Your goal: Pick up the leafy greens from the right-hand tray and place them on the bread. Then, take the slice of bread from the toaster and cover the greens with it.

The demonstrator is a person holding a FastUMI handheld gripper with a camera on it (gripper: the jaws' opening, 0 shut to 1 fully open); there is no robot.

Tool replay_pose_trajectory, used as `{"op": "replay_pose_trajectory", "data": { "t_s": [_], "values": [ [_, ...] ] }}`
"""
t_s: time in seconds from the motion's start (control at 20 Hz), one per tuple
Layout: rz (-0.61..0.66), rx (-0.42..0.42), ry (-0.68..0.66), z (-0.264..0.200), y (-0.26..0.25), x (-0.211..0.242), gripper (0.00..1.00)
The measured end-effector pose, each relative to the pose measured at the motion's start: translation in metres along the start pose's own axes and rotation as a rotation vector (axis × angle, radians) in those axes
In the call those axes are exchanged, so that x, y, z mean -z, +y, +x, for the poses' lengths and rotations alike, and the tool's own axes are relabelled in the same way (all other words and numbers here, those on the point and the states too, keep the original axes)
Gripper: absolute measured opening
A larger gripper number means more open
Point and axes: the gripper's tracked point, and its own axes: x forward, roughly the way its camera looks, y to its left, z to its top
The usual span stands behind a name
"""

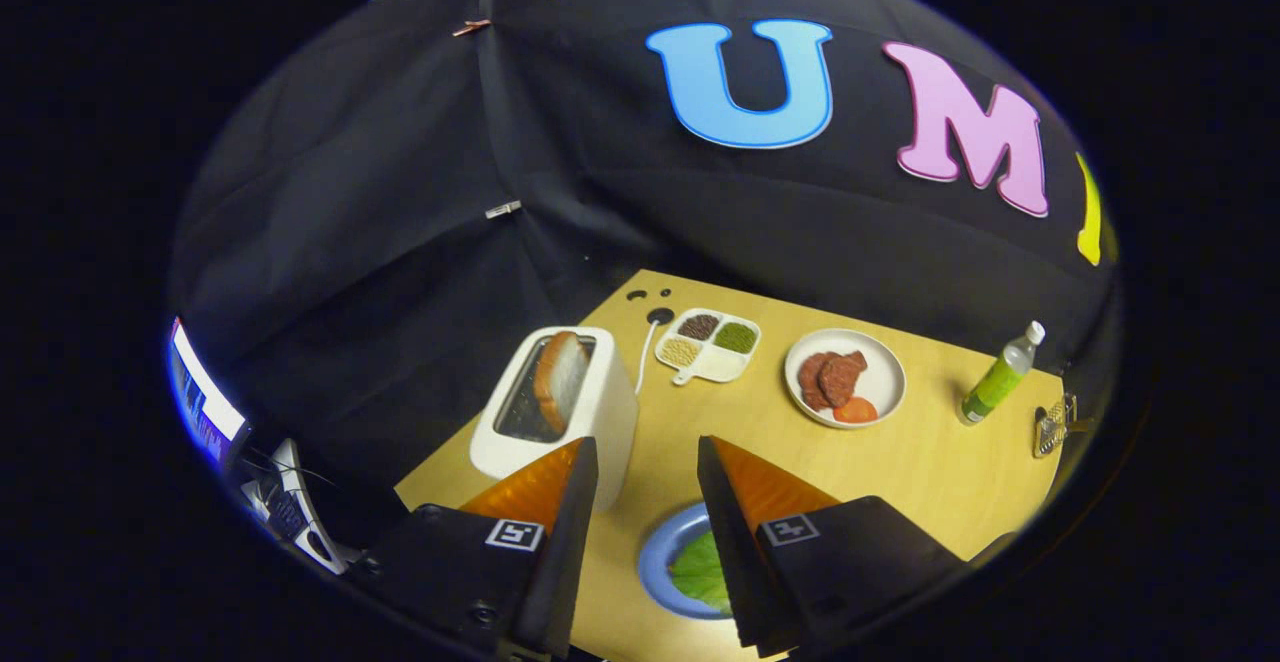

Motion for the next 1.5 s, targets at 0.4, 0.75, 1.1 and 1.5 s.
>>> {"op": "replay_pose_trajectory", "data": {
  "t_s": [0.4,0.75,1.1,1.5],
  "values": [
    [-0.004,-0.016,0.035,0.089,0.069,-0.016,0.64],
    [0.019,0.083,0.110,0.151,0.069,-0.011,0.64],
    [0.019,0.154,0.193,0.170,0.059,0.009,0.47],
    [0.109,0.077,0.112,0.133,0.055,-0.024,0.14]
  ]
}}
